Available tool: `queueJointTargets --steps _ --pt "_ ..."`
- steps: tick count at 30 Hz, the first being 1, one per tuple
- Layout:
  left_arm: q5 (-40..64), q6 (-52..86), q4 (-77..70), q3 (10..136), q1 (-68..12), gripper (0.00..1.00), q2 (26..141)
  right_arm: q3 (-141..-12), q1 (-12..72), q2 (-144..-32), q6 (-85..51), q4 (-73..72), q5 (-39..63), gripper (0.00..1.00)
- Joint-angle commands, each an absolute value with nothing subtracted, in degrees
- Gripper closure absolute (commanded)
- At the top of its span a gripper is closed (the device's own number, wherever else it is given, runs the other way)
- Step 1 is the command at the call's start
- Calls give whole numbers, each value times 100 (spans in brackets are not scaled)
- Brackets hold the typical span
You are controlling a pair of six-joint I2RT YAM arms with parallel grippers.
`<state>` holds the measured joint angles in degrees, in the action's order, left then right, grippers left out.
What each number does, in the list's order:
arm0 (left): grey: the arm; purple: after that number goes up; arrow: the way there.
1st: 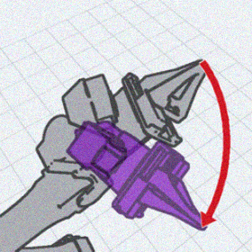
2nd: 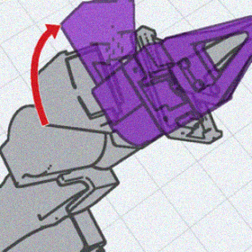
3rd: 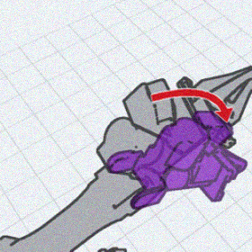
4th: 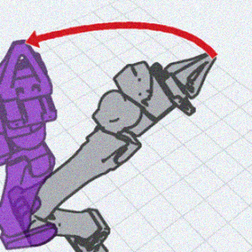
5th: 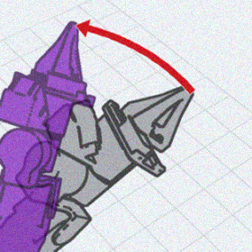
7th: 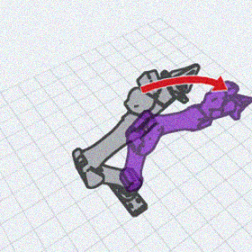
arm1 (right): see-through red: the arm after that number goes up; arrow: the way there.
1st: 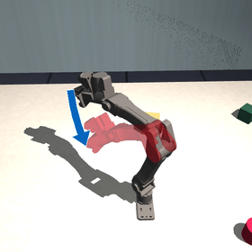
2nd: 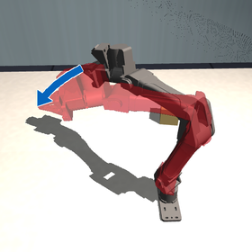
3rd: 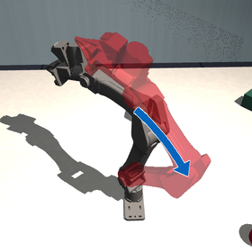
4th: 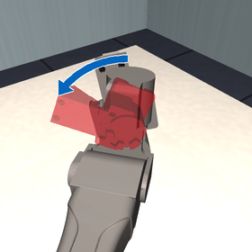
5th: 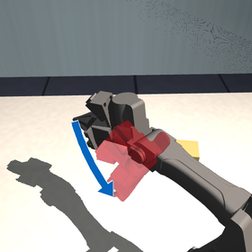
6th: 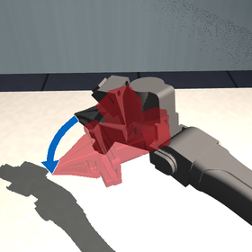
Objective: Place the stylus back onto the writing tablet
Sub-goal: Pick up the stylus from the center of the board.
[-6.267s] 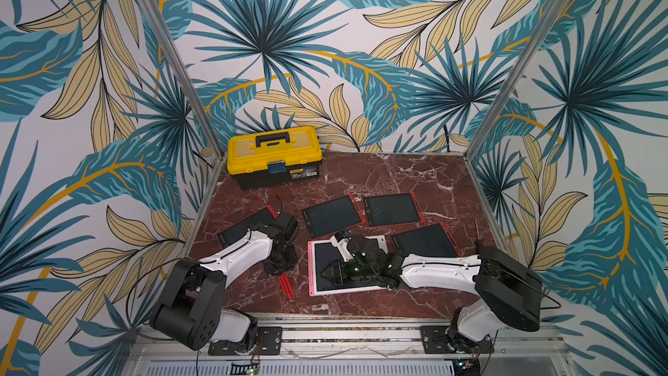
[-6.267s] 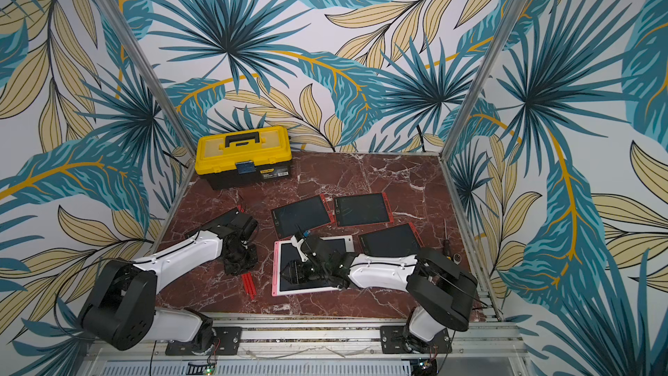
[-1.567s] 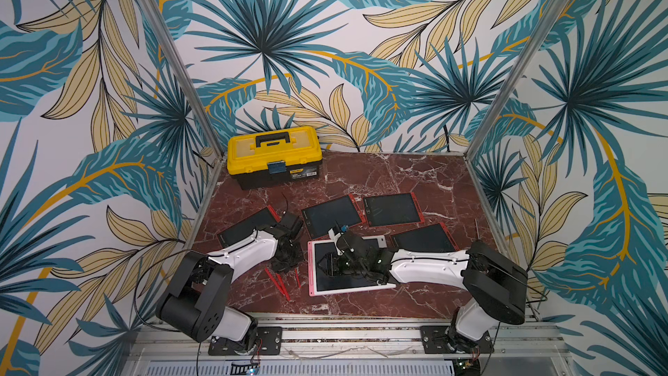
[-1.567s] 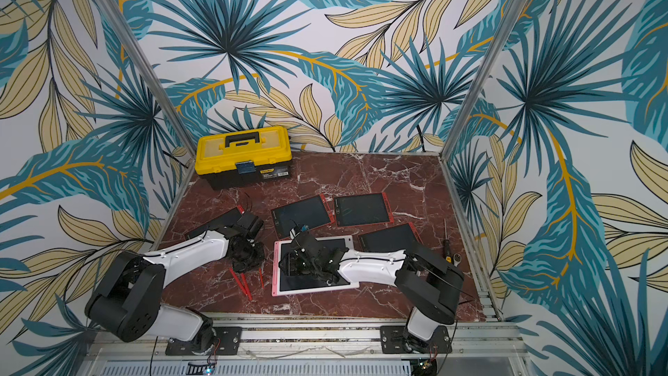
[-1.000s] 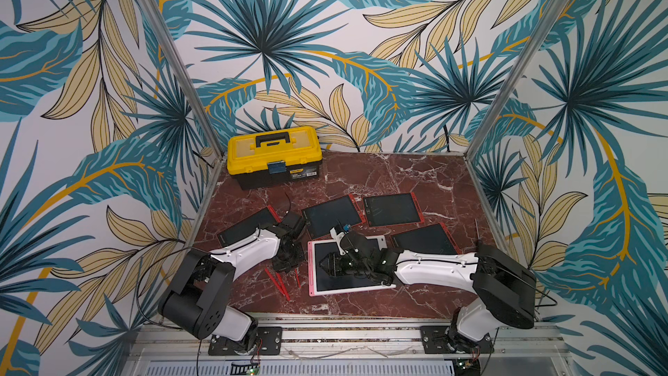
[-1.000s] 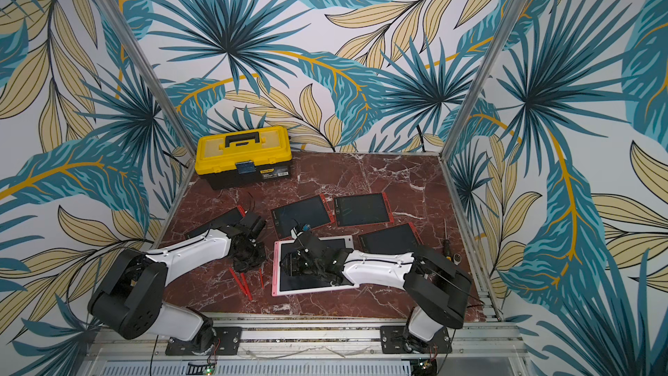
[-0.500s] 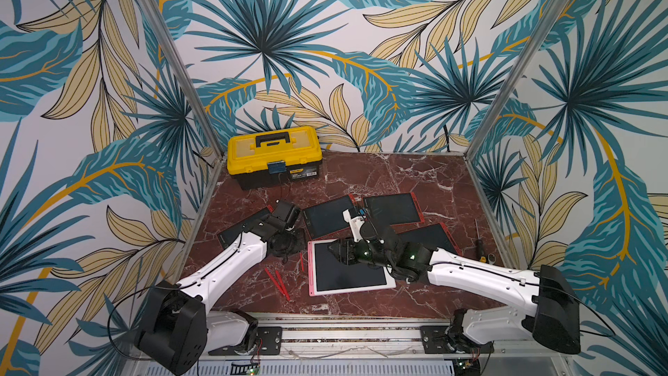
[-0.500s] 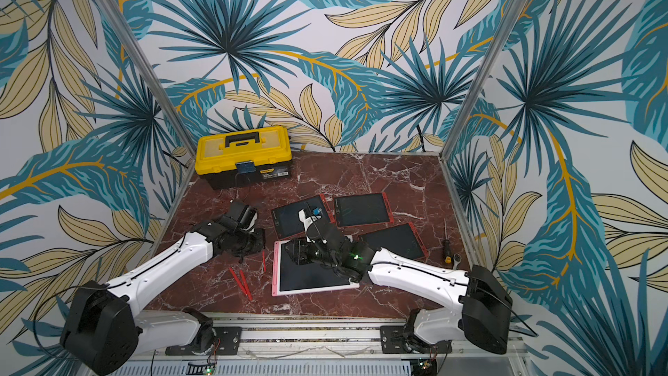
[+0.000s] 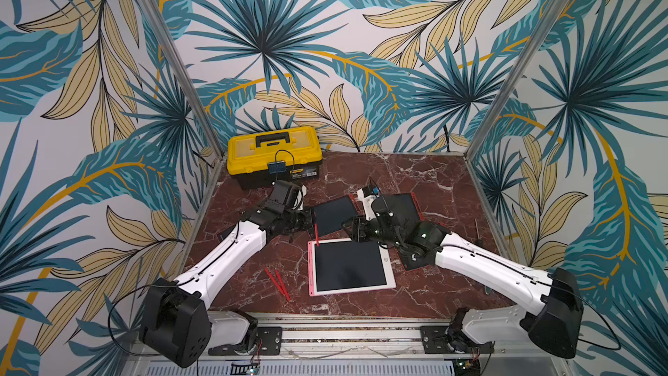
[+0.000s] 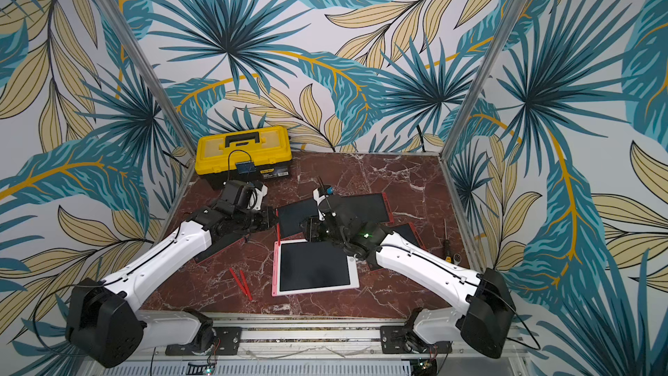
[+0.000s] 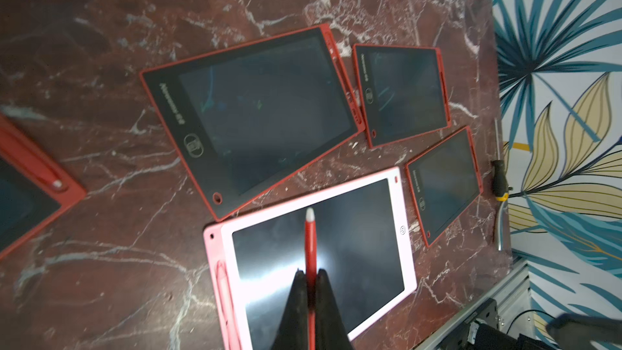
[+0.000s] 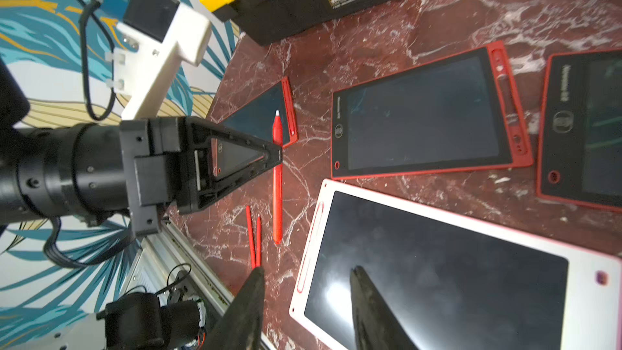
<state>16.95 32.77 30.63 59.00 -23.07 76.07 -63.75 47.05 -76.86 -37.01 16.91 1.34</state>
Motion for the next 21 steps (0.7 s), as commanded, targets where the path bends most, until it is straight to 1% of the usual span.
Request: queueJointTargets --steps 1,6,11,17,18,21 --pt "1983 3234 2430 6121 -2262 100 7750 -6631 4647 -7790 -3370 1967 326 57" --pt "2083 3349 2035 6078 -2255 100 7971 -6500 4641 -7930 -3341 1722 422 57" --pt "2069 3417 1854 6192 -2251 100 8058 -6279 4640 -7724 -3446 1737 447 57" --pt "2167 3562 1440 5882 -2258 100 7893 -6038 4641 -7620 -3389 1635 527 57" --pt "2165 3604 1352 5808 -2259 100 7868 -6053 4484 -7616 -3369 1664 553 57" --pt "2210 3700 1198 5643 -2292 100 7749 -5995 4456 -7569 -3392 1590 671 57"
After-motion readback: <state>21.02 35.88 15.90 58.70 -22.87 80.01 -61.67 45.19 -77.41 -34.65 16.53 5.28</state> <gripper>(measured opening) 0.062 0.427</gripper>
